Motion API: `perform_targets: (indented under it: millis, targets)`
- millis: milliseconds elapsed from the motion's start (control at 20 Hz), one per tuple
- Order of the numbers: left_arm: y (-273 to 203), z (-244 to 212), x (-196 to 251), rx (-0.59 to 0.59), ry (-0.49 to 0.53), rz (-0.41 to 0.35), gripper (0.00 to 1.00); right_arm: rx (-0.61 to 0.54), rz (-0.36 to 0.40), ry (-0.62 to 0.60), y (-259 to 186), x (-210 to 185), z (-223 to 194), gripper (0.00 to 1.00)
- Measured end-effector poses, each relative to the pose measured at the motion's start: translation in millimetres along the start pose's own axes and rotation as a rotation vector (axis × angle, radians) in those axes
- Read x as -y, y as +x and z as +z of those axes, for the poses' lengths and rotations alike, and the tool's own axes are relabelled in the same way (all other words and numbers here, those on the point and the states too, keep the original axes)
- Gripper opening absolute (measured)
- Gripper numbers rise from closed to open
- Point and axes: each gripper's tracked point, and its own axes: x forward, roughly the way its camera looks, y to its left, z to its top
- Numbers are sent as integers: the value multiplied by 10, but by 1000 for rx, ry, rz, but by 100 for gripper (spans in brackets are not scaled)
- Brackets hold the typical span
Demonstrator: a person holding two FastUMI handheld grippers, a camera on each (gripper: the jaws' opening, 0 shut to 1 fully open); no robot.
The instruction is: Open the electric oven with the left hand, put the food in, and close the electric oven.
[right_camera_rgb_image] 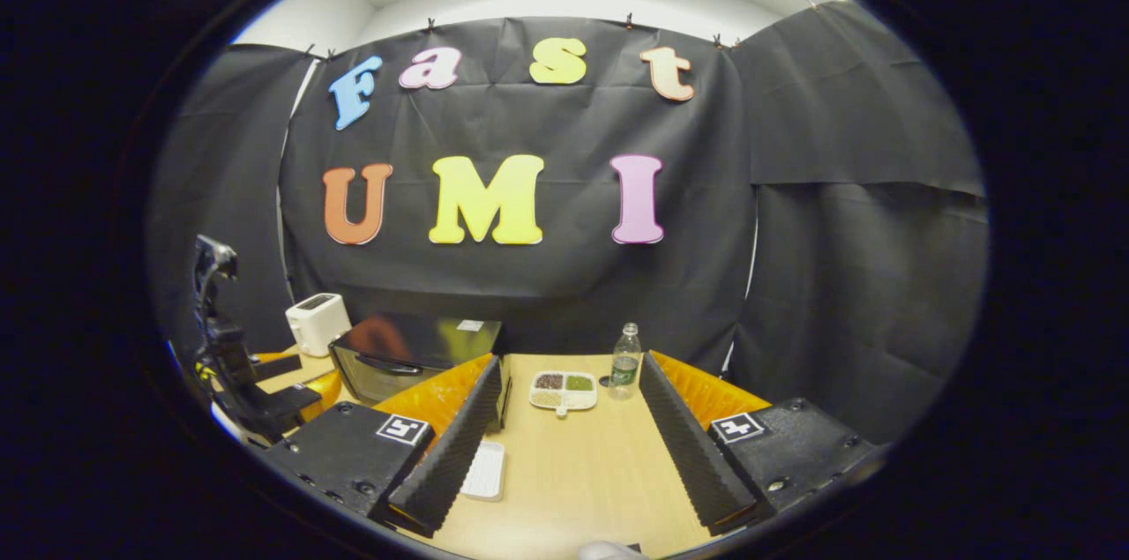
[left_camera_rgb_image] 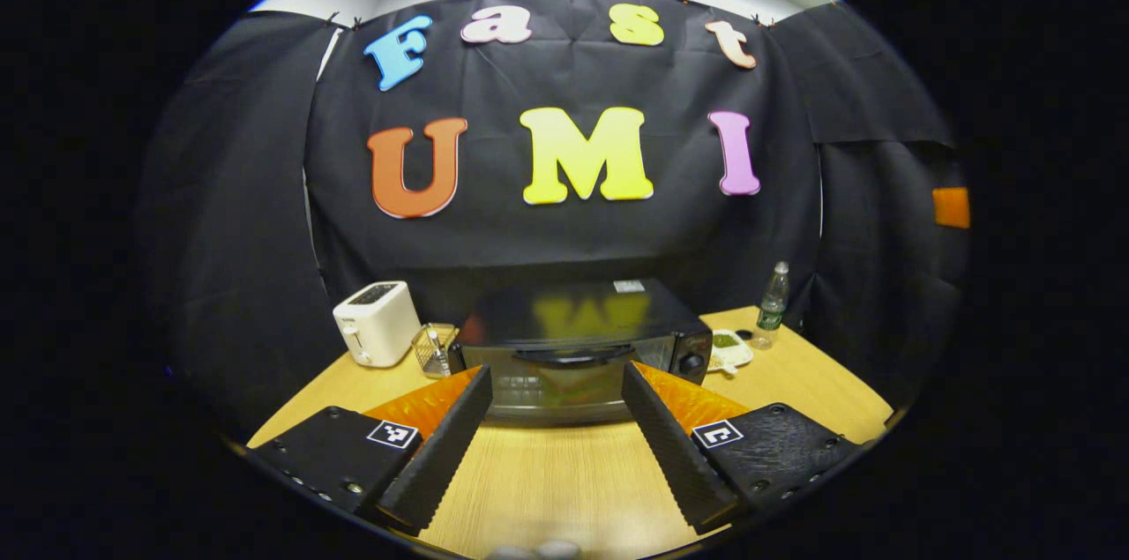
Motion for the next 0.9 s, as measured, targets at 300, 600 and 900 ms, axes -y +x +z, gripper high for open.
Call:
perform_targets:
  millis: [300, 600, 900]
  targets:
    - [-534, 735, -100, 86, -53, 20, 97, 52, 30, -11, -31, -231, 325, 98]
    - [-933, 1160, -257, 163, -52, 34, 97, 90, 35, -8, -142, -343, 538, 97]
    - [-1090, 1325, -325, 208, -39, 36, 97, 87, 26, 5, -236, -387, 553, 97]
